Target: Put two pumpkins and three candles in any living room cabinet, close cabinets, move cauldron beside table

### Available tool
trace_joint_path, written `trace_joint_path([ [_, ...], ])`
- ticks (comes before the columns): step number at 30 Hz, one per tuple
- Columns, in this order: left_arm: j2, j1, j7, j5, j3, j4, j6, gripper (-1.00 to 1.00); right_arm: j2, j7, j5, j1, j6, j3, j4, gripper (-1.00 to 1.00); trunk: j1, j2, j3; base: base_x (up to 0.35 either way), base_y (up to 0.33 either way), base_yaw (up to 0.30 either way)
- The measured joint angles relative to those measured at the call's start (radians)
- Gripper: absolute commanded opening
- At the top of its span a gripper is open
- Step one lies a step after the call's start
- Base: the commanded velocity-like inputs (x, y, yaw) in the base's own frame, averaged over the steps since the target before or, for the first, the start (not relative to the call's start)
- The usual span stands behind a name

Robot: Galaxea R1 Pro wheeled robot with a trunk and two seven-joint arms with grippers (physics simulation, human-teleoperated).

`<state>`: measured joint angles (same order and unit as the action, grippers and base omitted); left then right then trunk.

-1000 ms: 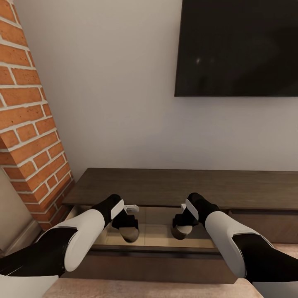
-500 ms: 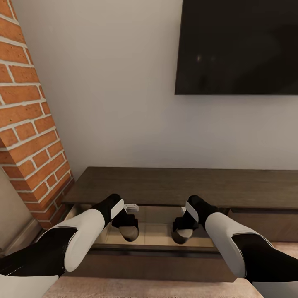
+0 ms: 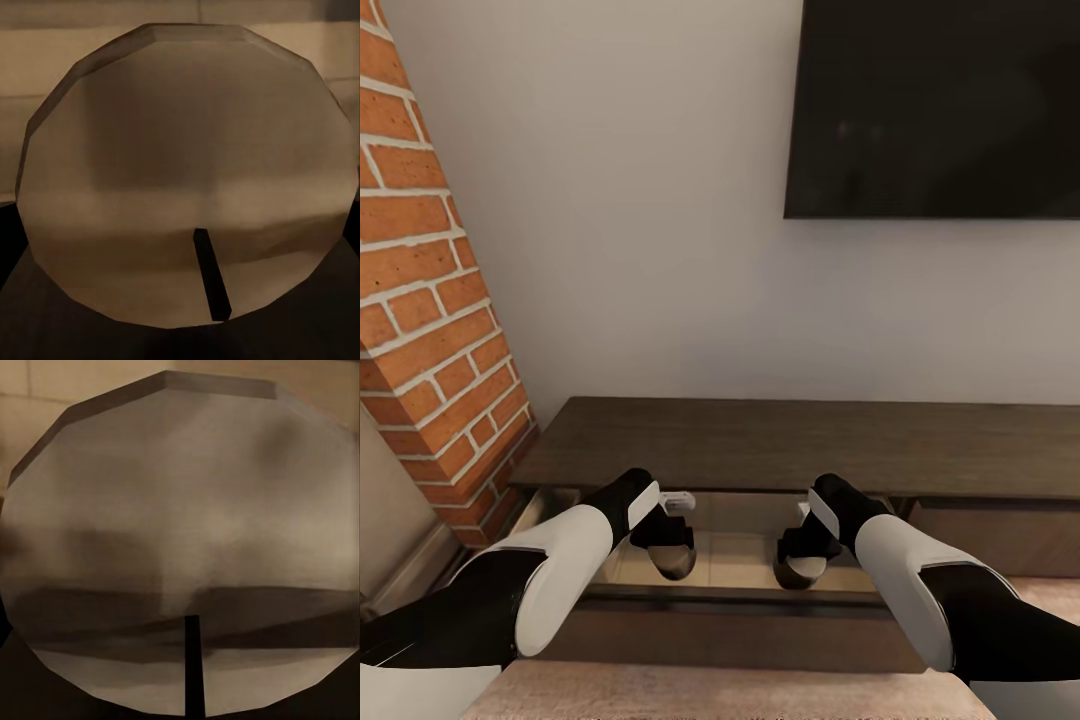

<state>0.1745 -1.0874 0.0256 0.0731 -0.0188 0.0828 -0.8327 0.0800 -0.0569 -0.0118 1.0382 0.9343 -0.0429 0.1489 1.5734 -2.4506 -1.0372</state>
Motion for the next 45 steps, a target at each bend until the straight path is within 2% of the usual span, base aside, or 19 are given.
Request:
trace_joint_path([
  [9,0.0,0.0,-0.001,0.0,0.0,0.0,0.0,-1.0,0.001,0.0,0.0,0.0,-0.001,-0.001,-0.016,-1.0,0.0,0.0,-0.013,0.0,0.0,0.0],
  [27,0.0,0.0,-0.009,0.0,-0.001,-0.012,-0.011,-1.0,0.001,0.0,0.0,0.0,-0.002,-0.001,-0.021,-1.0,0.0,0.0,-0.014,0.056,0.0,0.0],
  [34,0.0,0.0,-0.003,0.0,-0.001,-0.015,-0.011,-1.0,0.001,0.0,0.0,0.0,-0.002,-0.001,-0.022,-1.0,0.027,-0.049,-0.036,0.0,0.0,0.0],
  [42,0.0,0.0,-0.001,0.0,-0.001,-0.015,-0.008,-1.0,0.001,0.0,0.0,0.0,-0.002,-0.001,-0.022,-1.0,0.031,-0.051,-0.067,0.0,0.0,0.0],
  [45,0.0,0.0,0.0,-0.001,-0.001,-0.014,-0.004,-1.0,0.001,0.0,0.0,0.0,-0.002,-0.001,-0.021,-1.0,0.03,-0.051,-0.067,0.0,0.0,0.0],
])
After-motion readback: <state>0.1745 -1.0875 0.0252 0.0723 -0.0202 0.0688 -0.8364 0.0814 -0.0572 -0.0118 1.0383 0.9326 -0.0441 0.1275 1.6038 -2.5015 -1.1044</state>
